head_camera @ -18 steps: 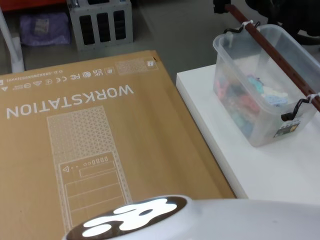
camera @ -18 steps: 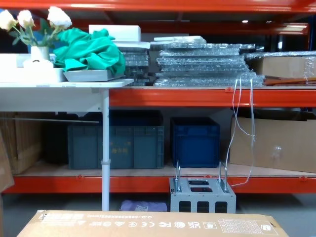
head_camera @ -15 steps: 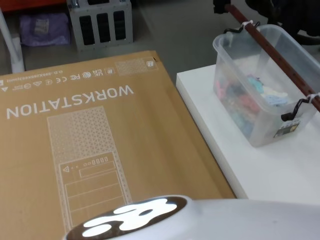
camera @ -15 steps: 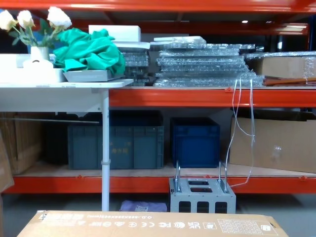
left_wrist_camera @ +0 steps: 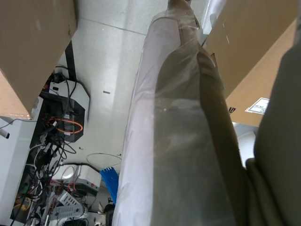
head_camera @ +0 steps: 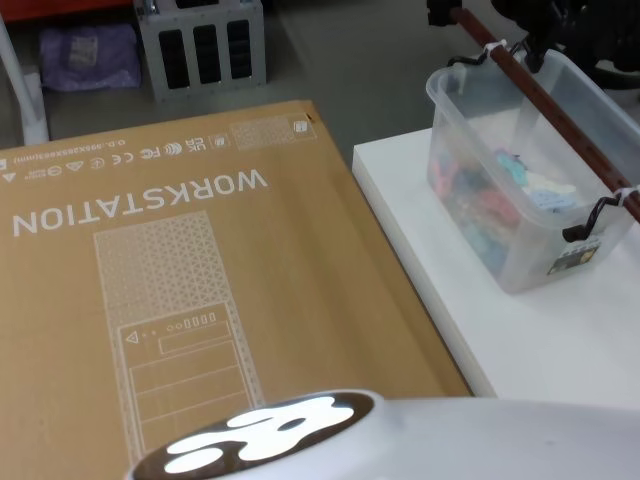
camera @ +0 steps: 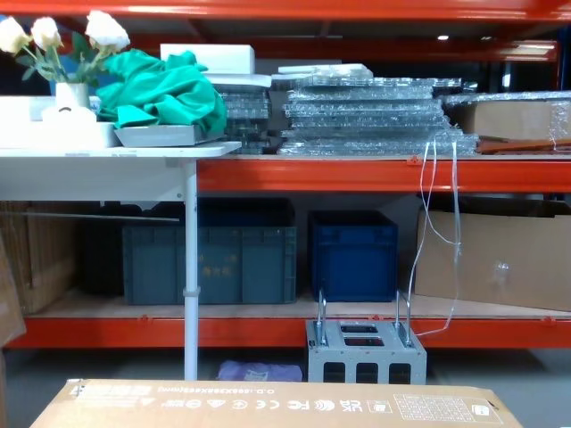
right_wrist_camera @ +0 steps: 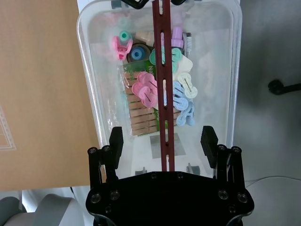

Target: Use one hand to grasp the basket and place it at the designated location.

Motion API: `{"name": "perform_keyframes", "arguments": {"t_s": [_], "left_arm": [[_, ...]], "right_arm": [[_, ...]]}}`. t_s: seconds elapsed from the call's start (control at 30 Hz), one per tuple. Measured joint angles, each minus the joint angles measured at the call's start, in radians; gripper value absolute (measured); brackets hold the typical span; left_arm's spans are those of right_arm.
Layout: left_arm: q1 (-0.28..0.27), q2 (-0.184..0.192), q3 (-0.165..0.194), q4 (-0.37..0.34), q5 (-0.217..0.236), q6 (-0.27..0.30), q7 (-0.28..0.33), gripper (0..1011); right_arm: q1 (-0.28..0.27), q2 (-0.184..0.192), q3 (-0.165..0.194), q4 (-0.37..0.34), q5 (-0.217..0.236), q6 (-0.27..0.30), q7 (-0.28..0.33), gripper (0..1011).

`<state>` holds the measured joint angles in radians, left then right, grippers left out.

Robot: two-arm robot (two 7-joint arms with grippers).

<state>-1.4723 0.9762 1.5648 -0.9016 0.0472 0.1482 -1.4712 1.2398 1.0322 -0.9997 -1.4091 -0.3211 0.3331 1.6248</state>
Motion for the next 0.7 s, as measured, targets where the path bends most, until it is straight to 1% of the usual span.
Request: {"name": "perform_keyframes", "arguments": {"t_s": [0.23, 0.27, 0.43, 0.57, 0.7], "left_arm": [[0.000, 0.000, 0.000, 0.000, 0.000, 0.000, 0.000, 0], [0.000, 0.000, 0.000, 0.000, 0.000, 0.000, 0.000, 0], [0.000, 0.000, 0.000, 0.000, 0.000, 0.000, 0.000, 0], [0.000, 0.000, 0.000, 0.000, 0.000, 0.000, 0.000, 0], [0.000, 0.000, 0.000, 0.000, 0.000, 0.000, 0.000, 0]], "right_arm": [[-0.015, -0.012, -0.013, 0.031, 0.014, -0.001, -0.004, 1000], [-0.015, -0.017, -0.023, 0.044, 0.010, -0.001, 0.001, 1000], [-0.008, -0.023, -0.048, 0.064, -0.016, 0.002, 0.019, 1000], [-0.003, -0.022, -0.057, 0.066, -0.032, 0.003, 0.026, 1000], [-0.010, -0.024, -0.058, 0.084, -0.028, -0.004, 0.023, 1000]]}}
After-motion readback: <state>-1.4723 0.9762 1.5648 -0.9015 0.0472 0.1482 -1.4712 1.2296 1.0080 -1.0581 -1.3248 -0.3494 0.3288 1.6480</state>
